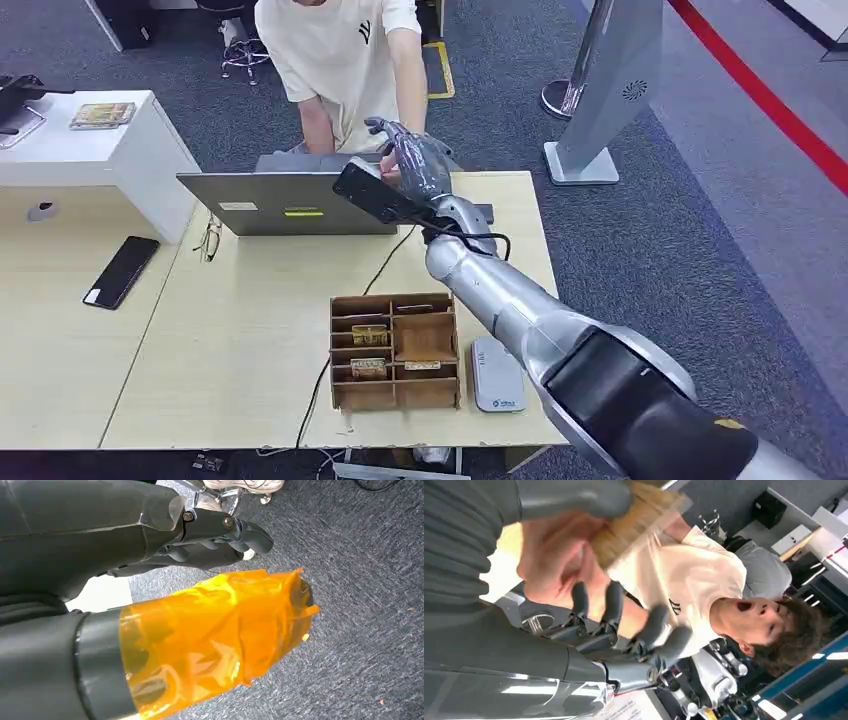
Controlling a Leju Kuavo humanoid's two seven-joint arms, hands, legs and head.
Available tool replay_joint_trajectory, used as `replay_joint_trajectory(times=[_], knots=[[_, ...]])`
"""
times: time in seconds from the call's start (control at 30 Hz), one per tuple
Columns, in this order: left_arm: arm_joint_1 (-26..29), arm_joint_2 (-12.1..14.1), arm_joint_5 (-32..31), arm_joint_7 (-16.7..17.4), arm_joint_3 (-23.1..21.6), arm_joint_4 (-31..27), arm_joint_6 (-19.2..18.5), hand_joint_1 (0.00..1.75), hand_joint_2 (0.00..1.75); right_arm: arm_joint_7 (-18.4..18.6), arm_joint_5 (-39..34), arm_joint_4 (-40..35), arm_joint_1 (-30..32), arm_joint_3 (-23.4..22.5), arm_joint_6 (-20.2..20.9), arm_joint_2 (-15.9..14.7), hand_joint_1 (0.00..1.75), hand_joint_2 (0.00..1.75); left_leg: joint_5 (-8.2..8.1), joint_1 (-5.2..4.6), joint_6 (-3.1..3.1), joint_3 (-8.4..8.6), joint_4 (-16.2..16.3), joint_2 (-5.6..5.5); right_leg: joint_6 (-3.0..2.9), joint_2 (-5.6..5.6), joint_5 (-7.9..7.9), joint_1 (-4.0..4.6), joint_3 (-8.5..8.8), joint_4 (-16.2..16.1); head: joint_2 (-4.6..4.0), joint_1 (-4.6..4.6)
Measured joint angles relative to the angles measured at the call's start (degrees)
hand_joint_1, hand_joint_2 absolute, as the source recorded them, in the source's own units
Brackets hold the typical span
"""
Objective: Pass the card to the sensor for recognition and then transmit it.
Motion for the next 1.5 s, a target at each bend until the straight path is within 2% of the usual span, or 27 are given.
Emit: replay_joint_trajectory(times=[0.3,0.53,0.7,0.83,1.07,1.23,1.5], knots=[[0.17,0.0,0.52,-0.37,0.02,0.0,0.5,0.0,0.0,-6.34,-0.15,-2.12,2.97,0.28,-1.99,0.02,0.0,1.75,0.0,0.0,0.0,0.0,0.0,0.0,0.0,0.0,0.0,0.0,0.0,0.0,0.0,-0.02],[0.29,0.0,0.7,-0.42,0.02,0.0,0.57,0.0,0.0,-6.99,-0.57,-3.65,4.45,0.31,-2.21,0.02,0.0,1.75,0.0,0.0,0.0,0.0,0.0,0.0,0.0,0.01,0.0,0.0,0.0,0.0,0.0,-0.02],[0.84,0.0,2.08,-1.25,0.09,0.0,1.36,0.0,0.0,-11.8,-5.05,-9.36,8.7,0.24,2.65,-0.35,0.0,1.75,-0.01,0.0,0.0,0.02,0.0,0.01,0.0,0.02,-0.01,0.0,-0.03,-0.01,0.0,-0.02],[1.73,0.09,3.19,-2.27,0.33,0.0,2.1,0.0,0.0,-11.93,-8.73,-18.41,15.18,0.26,5.25,-2.65,0.0,1.75,-0.03,0.0,-0.01,-0.02,0.0,-0.04,0.04,-0.04,-0.05,0.0,-0.03,-0.04,0.0,0.0],[3.0,0.15,4.72,-3.45,1.49,0.0,3.13,0.0,0.0,-10.89,-12.92,-31.6,24.34,0.26,8.96,-8.66,0.0,1.75,-0.08,-0.01,0.04,-0.02,0.0,-0.02,0.05,-0.01,-0.05,-0.01,-0.02,-0.08,0.0,-0.02],[3.53,0.17,5.22,-3.58,1.94,0.0,3.32,0.0,0.0,-9.2,-13.9,-36.23,28.4,0.28,12.05,-12.37,0.0,1.75,-0.07,-0.01,0.04,-0.02,0.0,-0.02,0.05,-0.01,-0.04,-0.01,-0.02,-0.08,0.0,-0.02],[3.82,0.17,5.31,-3.58,2.47,0.0,3.52,0.0,0.0,-7.15,-12.07,-38.53,31.01,0.31,11.41,-15.52,0.0,1.75,-0.07,-0.01,0.04,-0.02,0.0,-0.02,0.04,0.0,-0.04,-0.01,-0.02,-0.07,0.0,-0.02]])
